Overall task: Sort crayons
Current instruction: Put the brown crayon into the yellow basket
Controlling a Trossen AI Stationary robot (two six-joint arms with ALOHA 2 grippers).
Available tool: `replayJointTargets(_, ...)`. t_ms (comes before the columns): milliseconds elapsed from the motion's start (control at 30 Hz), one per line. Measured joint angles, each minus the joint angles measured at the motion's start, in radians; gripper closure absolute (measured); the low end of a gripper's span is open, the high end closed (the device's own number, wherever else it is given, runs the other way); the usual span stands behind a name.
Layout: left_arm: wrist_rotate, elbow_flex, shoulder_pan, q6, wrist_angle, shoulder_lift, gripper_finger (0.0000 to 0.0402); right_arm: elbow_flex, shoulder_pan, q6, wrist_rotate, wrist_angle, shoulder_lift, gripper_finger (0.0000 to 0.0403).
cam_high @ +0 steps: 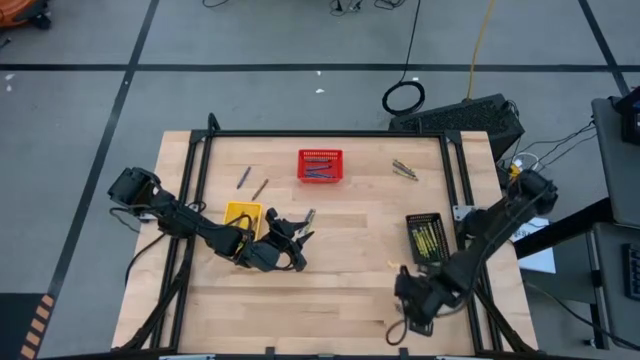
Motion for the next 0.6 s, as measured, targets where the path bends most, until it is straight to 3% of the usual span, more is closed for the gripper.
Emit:
replayJointTargets(300, 0.0, 0.0, -0.005, 0.001, -0.003, 0.0, 0.0262, -0.204, 0.122, 0.408, -0.042, 0.024, 0.005, 0.0232)
replayJointTargets(600, -0.001, 0.0, -0.014, 0.002, -0.006, 0.0, 0.0262, -0.286, 0.114, 0.506, -0.039, 0.102, 0.002, 0.0232)
